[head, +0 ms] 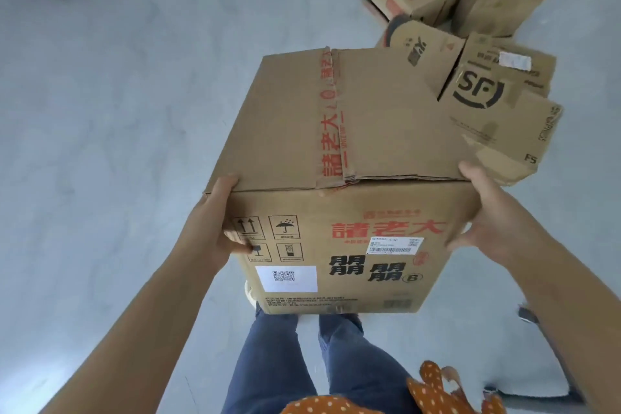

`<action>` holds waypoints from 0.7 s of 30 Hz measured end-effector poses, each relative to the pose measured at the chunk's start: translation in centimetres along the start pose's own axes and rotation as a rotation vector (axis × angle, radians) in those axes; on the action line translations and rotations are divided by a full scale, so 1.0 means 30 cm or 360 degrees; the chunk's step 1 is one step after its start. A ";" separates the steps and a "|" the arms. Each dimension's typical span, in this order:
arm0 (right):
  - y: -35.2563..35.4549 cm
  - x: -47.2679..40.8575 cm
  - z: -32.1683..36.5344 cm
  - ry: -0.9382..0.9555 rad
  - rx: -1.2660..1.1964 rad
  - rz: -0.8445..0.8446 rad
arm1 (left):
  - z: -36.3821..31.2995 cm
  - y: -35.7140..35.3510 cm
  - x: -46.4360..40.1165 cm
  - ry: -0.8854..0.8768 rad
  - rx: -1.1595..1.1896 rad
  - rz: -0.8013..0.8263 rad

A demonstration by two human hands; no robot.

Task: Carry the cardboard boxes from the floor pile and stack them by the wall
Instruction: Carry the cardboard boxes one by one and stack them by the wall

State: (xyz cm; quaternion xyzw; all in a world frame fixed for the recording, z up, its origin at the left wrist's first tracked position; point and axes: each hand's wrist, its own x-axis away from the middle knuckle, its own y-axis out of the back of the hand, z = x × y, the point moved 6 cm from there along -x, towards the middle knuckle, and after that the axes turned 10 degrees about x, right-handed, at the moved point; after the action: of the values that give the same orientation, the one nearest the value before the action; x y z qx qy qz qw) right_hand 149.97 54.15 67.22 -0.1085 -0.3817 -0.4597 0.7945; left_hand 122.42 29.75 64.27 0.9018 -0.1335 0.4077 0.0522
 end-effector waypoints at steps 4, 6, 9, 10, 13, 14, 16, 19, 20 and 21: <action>-0.203 0.082 0.121 0.0147 0.0369 0.0158 | -0.012 0.264 0.096 -0.0050 0.0266 -0.0169; -0.326 0.119 0.150 0.0193 0.0516 0.0276 | -0.003 0.411 0.142 -0.0068 0.0388 -0.0289; -0.552 0.176 0.157 0.0064 0.0505 0.0503 | 0.005 0.627 0.206 -0.0091 0.0513 -0.0448; -0.637 0.197 0.153 0.0058 0.0555 0.0552 | 0.009 0.708 0.231 -0.0098 0.0562 -0.0502; -0.880 0.282 0.130 0.0086 0.0678 0.0687 | 0.027 0.952 0.291 -0.0144 0.0657 -0.0627; -0.958 0.315 0.114 0.0091 0.0717 0.0728 | 0.033 1.032 0.306 -0.0155 0.0677 -0.0658; -1.114 0.381 0.077 0.0108 0.0801 0.0789 | 0.048 1.193 0.338 -0.0157 0.0752 -0.0734; -1.351 0.498 0.031 0.0161 0.0927 0.0890 | 0.062 1.414 0.370 -0.0147 0.0828 -0.0820; -1.427 0.537 0.018 0.0179 0.0978 0.0910 | 0.068 1.487 0.378 -0.0140 0.0872 -0.0851; -1.506 0.571 0.005 0.0196 0.1023 0.0932 | 0.077 1.561 0.385 -0.0129 0.0922 -0.0884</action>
State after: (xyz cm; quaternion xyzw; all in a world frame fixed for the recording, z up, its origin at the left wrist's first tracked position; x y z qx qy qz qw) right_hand 118.06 18.09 71.36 0.0682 -0.4105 -0.0785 0.9059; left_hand 118.12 -17.92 70.70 0.8964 0.2338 0.3628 -0.1012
